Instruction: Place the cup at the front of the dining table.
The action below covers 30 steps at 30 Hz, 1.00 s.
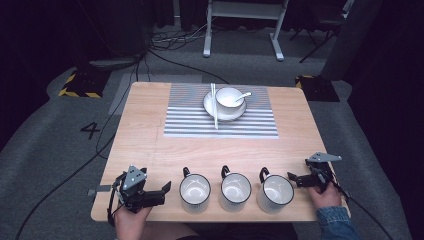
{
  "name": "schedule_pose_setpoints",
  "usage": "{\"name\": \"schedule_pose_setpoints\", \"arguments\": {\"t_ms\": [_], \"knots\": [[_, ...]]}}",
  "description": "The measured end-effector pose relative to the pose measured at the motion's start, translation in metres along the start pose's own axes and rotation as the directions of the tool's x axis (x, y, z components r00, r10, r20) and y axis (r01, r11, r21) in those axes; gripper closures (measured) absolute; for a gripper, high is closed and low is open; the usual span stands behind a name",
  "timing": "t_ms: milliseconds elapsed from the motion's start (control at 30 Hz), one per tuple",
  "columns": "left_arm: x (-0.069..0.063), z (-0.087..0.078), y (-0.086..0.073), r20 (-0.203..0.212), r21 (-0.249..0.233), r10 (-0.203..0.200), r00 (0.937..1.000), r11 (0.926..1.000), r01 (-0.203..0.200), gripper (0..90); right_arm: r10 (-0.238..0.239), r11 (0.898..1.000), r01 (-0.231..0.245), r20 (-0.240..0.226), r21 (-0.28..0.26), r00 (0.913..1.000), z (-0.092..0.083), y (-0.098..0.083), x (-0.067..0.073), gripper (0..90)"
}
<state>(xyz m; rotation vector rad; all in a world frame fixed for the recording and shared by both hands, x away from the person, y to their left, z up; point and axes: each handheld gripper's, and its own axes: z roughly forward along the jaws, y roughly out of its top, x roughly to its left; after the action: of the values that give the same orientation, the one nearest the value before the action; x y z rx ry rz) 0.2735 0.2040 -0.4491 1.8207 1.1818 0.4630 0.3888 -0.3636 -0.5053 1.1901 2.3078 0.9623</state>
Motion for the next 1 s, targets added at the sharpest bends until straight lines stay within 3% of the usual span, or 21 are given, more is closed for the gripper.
{"name": "schedule_pose_setpoints", "arguments": {"t_ms": [567, 733, 867, 1000], "knots": [[-0.041, -0.030, 0.002, 0.049, -0.033, 0.052, 0.9974, 0.9982, -0.051, 3.6, 0.000, 1.000, 0.000, 0.000, 0.000, 1.0000, 0.000, 0.000, 0.000, 0.4], [-0.054, -0.024, 0.003, 0.096, -0.086, 0.041, 0.9945, 0.9958, -0.033, 2.5, 0.000, 1.000, 0.000, 0.000, 0.000, 1.0000, 0.000, 0.000, 0.000, 0.4], [-0.064, -0.016, 0.004, 0.124, -0.104, 0.051, 0.9910, 0.9939, -0.038, 1.2, 0.000, 1.000, 0.000, 0.000, 0.000, 1.0000, 0.000, 0.000, 0.000, 0.4], [-0.067, -0.010, 0.005, 0.162, -0.112, 0.036, 0.9861, 0.9935, -0.018, 0.1, 0.000, 1.000, 0.000, 0.000, 0.000, 1.0000, 0.000, 0.000, 0.000, 0.4]]}}
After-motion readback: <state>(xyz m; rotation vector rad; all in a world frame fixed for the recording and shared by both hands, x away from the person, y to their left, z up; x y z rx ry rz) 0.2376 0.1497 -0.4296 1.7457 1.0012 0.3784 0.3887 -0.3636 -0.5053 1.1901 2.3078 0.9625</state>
